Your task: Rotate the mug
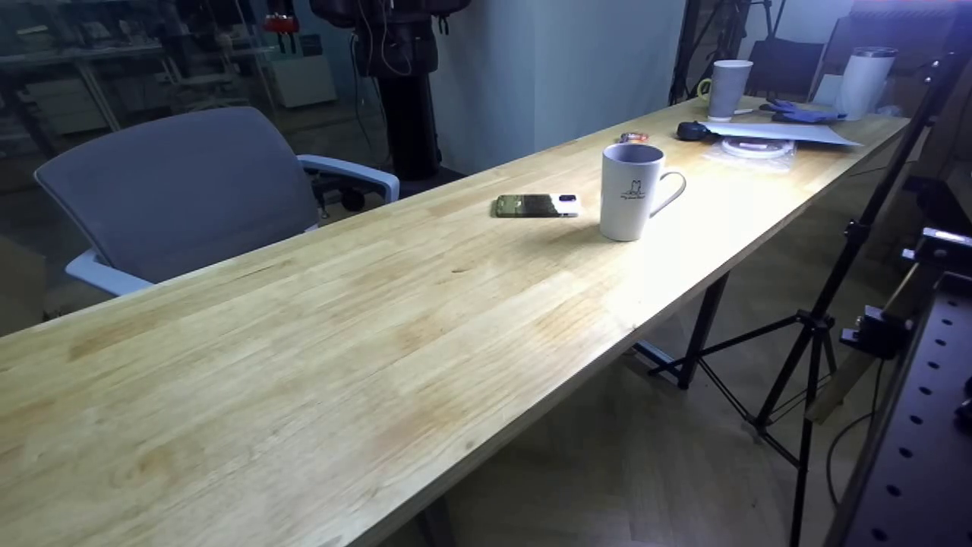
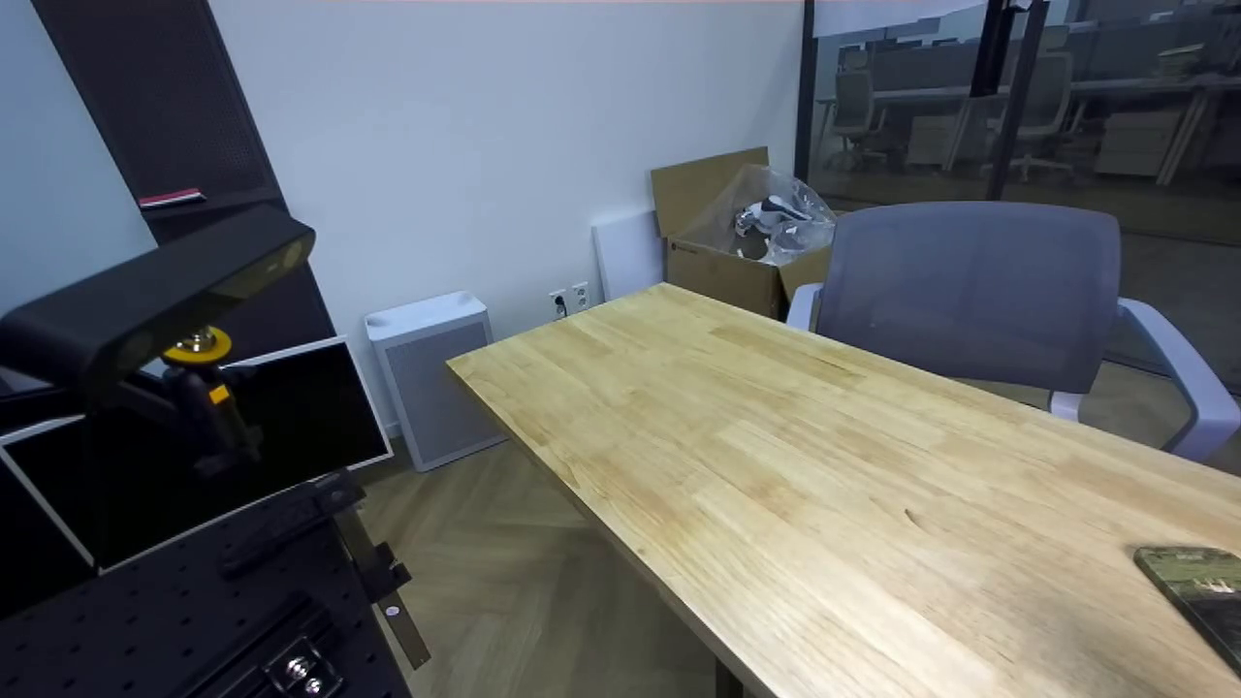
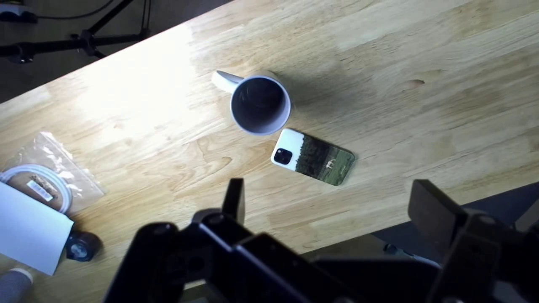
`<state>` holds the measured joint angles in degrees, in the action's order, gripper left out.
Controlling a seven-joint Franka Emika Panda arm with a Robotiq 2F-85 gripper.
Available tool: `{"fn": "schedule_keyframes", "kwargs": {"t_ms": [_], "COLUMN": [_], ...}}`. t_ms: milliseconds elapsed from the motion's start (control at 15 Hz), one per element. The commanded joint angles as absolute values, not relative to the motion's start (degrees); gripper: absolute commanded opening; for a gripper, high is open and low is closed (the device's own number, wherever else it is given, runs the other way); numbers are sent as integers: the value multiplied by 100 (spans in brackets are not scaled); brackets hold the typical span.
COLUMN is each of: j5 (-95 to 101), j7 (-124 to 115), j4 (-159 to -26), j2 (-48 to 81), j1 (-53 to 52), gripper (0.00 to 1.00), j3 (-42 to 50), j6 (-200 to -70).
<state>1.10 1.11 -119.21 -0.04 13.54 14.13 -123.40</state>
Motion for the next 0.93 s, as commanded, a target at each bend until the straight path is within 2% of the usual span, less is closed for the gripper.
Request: {"fn": "schedule_keyframes", "kwargs": {"t_ms": [0,400,867], "j5": [108,193,13], "j7": [116,104,-42], "j4": [-11897,-11894,-11941], "j2": [1,46,646], "j1": [1367,1358,1359], "gripper": [100,100,100], "j3": [1403,1395,1374], "j6": [-12318,-12290,-13043]}}
